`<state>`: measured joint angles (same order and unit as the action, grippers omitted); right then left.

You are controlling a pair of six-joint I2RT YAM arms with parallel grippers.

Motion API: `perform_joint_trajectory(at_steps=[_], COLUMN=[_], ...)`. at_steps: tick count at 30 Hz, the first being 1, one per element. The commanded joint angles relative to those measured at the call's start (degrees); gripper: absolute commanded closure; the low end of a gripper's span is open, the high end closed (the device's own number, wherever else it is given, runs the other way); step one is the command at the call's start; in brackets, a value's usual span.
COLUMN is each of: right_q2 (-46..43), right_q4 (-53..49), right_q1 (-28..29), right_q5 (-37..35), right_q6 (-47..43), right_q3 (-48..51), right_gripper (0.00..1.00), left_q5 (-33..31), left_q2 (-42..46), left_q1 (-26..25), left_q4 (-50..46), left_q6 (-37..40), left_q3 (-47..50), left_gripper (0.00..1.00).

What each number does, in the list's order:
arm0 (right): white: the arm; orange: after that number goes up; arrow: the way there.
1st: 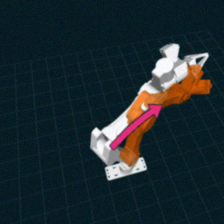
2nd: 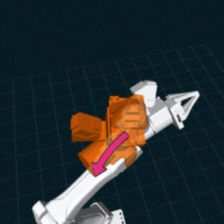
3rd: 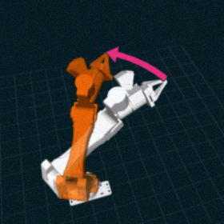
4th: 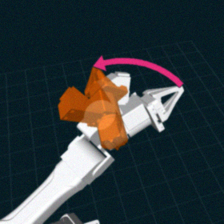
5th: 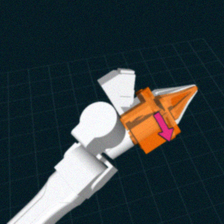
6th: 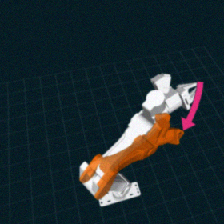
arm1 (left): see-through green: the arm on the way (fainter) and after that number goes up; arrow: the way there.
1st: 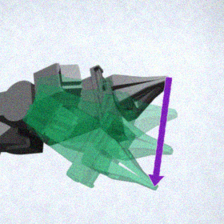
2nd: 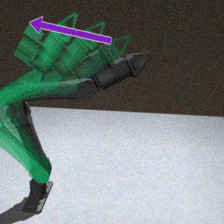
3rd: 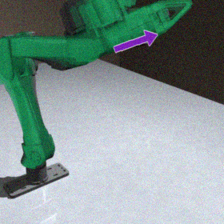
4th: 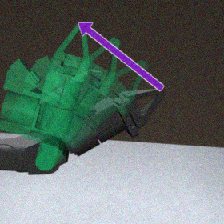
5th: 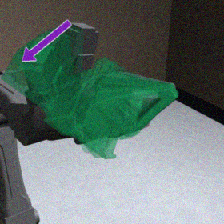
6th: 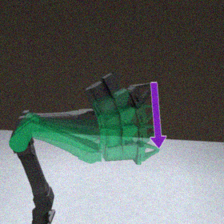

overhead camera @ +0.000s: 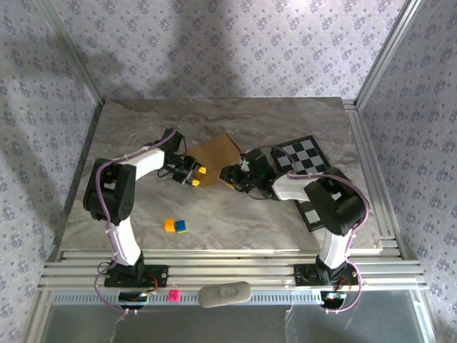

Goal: Fold the paper box

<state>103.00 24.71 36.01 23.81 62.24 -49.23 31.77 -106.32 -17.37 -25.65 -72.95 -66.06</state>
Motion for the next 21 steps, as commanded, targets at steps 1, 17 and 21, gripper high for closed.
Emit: perform_joint_trajectory(at_steps=[1,17,21], right_q2=[1.55,10.60,11.32], right_q4=[4.37,11.79,9.81], right_q1=[-1.72,-3.93,-4.32], right_q5=[-0.39,-0.78,-1.22], right_q6=[2.71,6.63,6.57], right_q3=[-0.08,-3.02,-4.10], right_gripper=[0.57,0.59,0.61], left_q5=[-6.54,-6.19,-6.91], left_q2=[-4.13,-2.92,-1.05], left_q1=[0.42,0.58,0.66], left_q4=[-4.52,-6.21,-8.72], left_q6=[0.05,2.16,3.88], left_q3=[0.81,-0.80,-2.49], left_gripper=[0.63,0.82,0.84])
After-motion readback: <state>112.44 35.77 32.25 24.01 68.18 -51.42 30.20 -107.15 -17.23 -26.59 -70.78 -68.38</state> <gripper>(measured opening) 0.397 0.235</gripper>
